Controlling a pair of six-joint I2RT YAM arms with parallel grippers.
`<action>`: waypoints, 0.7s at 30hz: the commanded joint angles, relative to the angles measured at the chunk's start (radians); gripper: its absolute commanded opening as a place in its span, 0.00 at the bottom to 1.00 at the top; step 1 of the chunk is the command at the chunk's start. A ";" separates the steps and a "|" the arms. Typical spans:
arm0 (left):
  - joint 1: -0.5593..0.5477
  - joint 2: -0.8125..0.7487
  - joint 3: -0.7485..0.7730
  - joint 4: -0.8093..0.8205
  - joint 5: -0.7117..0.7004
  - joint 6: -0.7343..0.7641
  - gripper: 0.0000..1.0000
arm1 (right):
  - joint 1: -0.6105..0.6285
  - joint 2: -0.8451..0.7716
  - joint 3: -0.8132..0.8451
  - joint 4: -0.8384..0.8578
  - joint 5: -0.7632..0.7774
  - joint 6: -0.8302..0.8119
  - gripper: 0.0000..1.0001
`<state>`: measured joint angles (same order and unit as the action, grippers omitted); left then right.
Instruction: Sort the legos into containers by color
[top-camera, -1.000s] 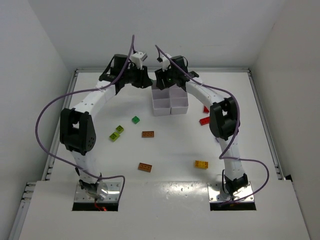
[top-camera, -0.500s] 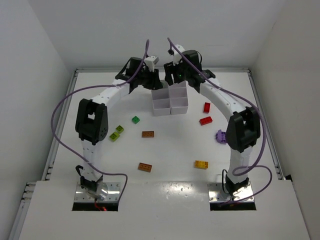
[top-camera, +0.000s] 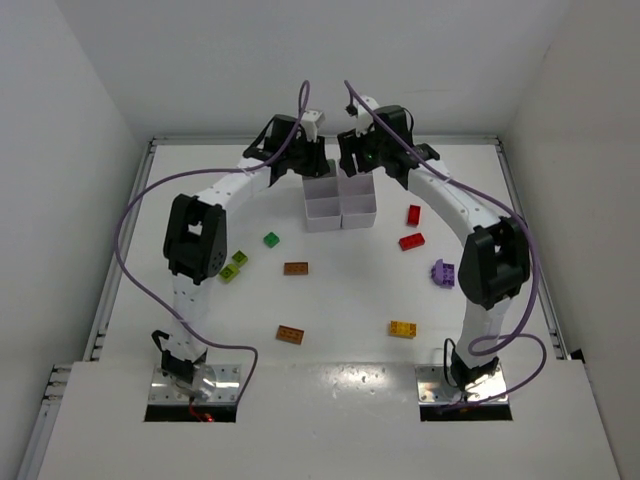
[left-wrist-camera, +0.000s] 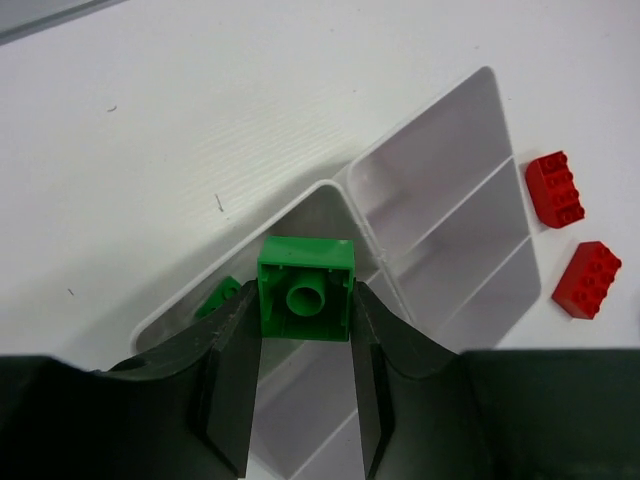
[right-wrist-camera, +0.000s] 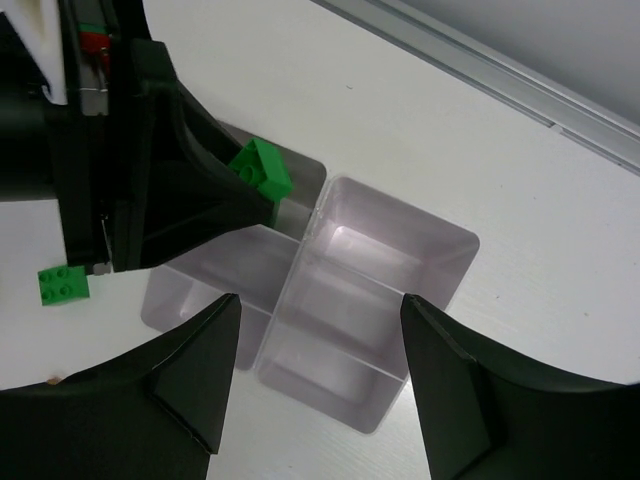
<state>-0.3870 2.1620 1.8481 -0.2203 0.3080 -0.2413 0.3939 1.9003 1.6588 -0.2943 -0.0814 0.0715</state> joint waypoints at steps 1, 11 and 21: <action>-0.004 0.002 0.051 0.016 -0.059 -0.009 0.42 | -0.001 -0.060 -0.002 0.015 -0.014 -0.010 0.66; 0.025 -0.166 -0.098 0.231 0.123 -0.097 0.69 | -0.001 -0.060 -0.030 0.006 -0.083 -0.010 0.66; 0.226 -0.493 -0.292 0.164 0.084 -0.179 0.69 | 0.152 -0.070 -0.108 0.015 -0.271 -0.073 0.54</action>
<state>-0.2436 1.7988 1.6089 -0.0639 0.4511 -0.4057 0.4568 1.8648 1.5501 -0.3077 -0.2783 0.0265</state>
